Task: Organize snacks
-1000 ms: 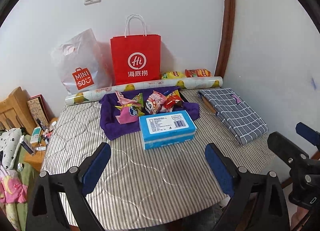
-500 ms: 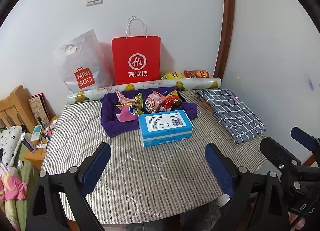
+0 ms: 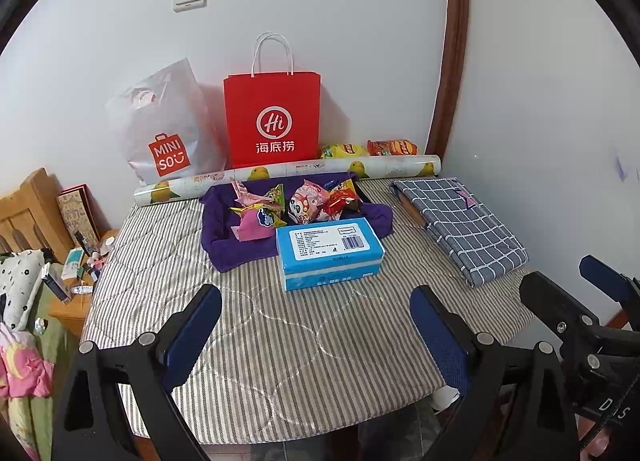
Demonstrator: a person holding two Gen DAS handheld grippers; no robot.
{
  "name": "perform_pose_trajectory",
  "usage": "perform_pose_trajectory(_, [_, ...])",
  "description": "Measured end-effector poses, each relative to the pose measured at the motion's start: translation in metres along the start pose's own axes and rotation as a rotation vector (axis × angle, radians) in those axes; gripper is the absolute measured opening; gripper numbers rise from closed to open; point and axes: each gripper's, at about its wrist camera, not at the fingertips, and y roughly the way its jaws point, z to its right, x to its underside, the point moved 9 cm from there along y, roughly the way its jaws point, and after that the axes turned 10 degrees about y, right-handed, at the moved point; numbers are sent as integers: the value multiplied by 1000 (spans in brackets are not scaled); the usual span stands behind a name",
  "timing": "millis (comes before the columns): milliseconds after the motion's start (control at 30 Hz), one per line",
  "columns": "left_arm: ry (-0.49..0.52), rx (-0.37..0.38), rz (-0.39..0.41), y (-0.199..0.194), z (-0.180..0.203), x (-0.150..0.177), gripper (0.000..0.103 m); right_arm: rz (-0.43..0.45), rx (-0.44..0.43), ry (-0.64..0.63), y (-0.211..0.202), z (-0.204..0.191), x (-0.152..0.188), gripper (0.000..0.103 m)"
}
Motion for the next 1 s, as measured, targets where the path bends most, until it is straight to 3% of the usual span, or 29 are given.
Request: perform_pose_trajectory(1000, [-8,1,-1,-3,1,0,95,3,1,2,0,4,0,101])
